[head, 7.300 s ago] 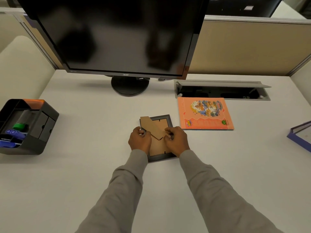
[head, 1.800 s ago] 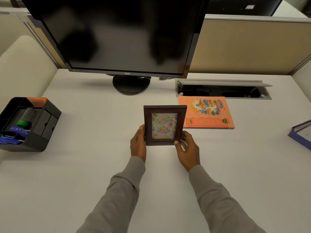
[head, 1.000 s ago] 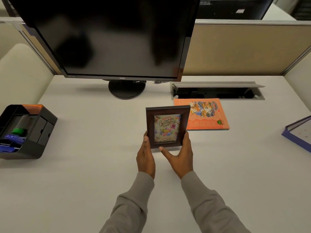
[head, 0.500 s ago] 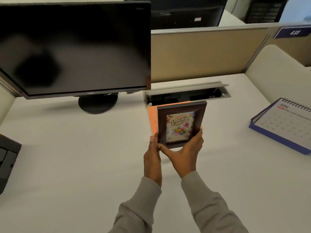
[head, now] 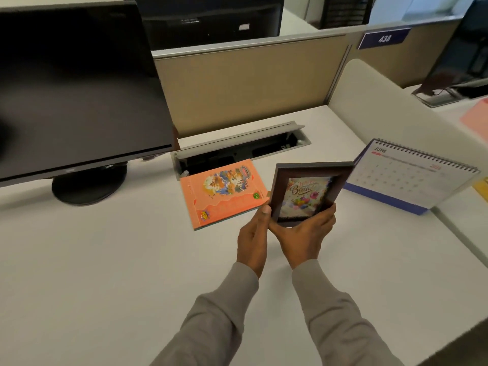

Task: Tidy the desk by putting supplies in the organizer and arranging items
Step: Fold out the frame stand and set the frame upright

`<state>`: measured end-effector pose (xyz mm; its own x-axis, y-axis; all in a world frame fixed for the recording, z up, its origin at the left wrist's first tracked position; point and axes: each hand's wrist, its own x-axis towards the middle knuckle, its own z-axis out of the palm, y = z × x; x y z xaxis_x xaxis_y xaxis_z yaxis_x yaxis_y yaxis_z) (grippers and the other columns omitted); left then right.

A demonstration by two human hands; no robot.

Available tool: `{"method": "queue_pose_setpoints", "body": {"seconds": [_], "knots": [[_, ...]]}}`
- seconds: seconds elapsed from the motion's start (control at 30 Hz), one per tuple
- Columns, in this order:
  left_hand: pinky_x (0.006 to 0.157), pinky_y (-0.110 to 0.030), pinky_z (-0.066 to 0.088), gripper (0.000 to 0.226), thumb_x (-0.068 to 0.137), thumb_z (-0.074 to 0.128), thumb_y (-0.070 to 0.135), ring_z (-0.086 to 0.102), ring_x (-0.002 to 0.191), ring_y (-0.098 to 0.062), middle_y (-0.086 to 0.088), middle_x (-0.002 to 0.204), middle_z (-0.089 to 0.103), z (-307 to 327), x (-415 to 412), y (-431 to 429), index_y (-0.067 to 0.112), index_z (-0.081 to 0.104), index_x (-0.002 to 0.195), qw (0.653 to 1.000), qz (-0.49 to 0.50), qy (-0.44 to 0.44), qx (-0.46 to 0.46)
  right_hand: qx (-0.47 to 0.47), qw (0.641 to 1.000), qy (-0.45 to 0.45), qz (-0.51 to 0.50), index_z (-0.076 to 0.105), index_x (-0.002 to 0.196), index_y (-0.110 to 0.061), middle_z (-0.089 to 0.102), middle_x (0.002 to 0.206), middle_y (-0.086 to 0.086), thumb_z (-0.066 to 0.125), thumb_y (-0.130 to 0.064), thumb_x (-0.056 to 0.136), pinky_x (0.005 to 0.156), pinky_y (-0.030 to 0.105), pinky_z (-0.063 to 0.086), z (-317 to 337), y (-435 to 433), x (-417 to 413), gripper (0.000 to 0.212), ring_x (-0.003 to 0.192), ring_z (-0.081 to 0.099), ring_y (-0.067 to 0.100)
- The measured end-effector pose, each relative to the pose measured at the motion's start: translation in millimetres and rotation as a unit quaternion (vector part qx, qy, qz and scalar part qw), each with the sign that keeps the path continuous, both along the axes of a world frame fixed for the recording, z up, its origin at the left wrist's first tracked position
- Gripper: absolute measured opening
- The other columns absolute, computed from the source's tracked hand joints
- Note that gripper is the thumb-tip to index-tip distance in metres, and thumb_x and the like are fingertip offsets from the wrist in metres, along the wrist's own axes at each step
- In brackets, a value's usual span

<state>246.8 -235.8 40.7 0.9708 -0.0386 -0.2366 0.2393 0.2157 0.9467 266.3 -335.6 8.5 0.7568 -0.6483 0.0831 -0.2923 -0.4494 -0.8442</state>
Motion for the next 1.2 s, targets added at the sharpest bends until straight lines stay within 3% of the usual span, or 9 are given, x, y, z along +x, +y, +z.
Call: {"method": "queue_pose_setpoints", "body": {"seconds": [0.17,0.3,0.47,0.6,0.73,0.87,1.2], "knots": [[0.114,-0.038,0.04,0.056,0.085,0.05,0.073,0.049,0.133,-0.006,0.019,0.138,0.057,-23.8,21.7,-22.5,0.044,0.057,0.132,0.998,-0.01,-0.007,0.068,-0.018,0.999,0.019,-0.029,0.01,0.151,-0.017,0.028,0.148,0.005,0.082,-0.078,0.039,0.102,0.045,0.05,-1.0,-33.7,24.3,0.147,0.138,0.032,0.028],[0.109,-0.02,0.028,0.054,0.096,0.04,0.058,0.045,0.137,-0.012,0.01,0.145,0.052,-45.5,33.0,-26.3,0.03,0.052,0.141,0.972,-0.063,-0.044,0.223,-0.039,0.998,0.03,-0.045,0.012,0.151,-0.014,0.029,0.148,0.007,0.087,-0.07,0.045,0.101,0.043,0.048,2.4,-54.8,49.5,0.141,0.137,0.033,0.028],[0.118,-0.027,0.025,0.061,0.094,0.055,0.052,0.034,0.144,-0.01,0.01,0.155,0.039,-81.6,48.0,-27.3,0.03,0.04,0.149,0.904,-0.178,-0.115,0.372,-0.046,0.998,0.025,-0.046,0.007,0.151,-0.014,0.026,0.149,0.009,0.086,-0.071,0.045,0.098,0.042,0.048,3.9,-71.2,79.7,0.145,0.135,0.032,0.028],[0.123,-0.029,0.01,0.066,0.096,0.046,0.055,0.01,0.151,-0.009,0.011,0.163,0.019,-100.8,67.6,-36.8,0.028,0.028,0.154,0.821,-0.257,-0.197,0.471,-0.046,0.997,0.029,-0.058,0.007,0.152,-0.014,0.026,0.15,0.01,0.085,-0.074,0.044,0.1,0.046,0.048,-0.9,-77.3,103.9,0.146,0.135,0.032,0.03],[0.123,-0.04,0.016,0.069,0.098,0.035,0.057,0.009,0.153,-0.015,0.002,0.163,0.021,-116.2,78.7,-40.2,0.019,0.031,0.154,0.754,-0.274,-0.259,0.538,-0.036,0.996,0.042,-0.073,0.007,0.152,-0.012,0.025,0.15,0.011,0.086,-0.072,0.046,0.102,0.044,0.046,-11.0,-81.7,125.4,0.146,0.135,0.031,0.03],[0.124,-0.034,0.01,0.07,0.096,0.03,0.062,0.006,0.152,-0.01,0.008,0.164,0.018,-119.4,75.7,-41.3,0.023,0.03,0.154,0.76,-0.253,-0.259,0.54,-0.034,0.993,0.064,-0.091,0.007,0.152,-0.01,0.025,0.151,0.013,0.084,-0.073,0.048,0.105,0.043,0.044,-22.1,-82.2,140.6,0.145,0.136,0.032,0.031],[0.121,-0.022,0.004,0.065,0.094,0.04,0.059,0.011,0.15,-0.003,0.012,0.159,0.03,-121.2,77.9,-40.9,0.025,0.042,0.149,0.773,-0.214,-0.282,0.526,-0.013,0.989,0.091,-0.116,0.005,0.153,-0.005,0.024,0.154,0.017,0.083,-0.075,0.047,0.116,0.044,0.03,-38.8,-87.7,178.4,0.149,0.144,0.026,0.034]]}}
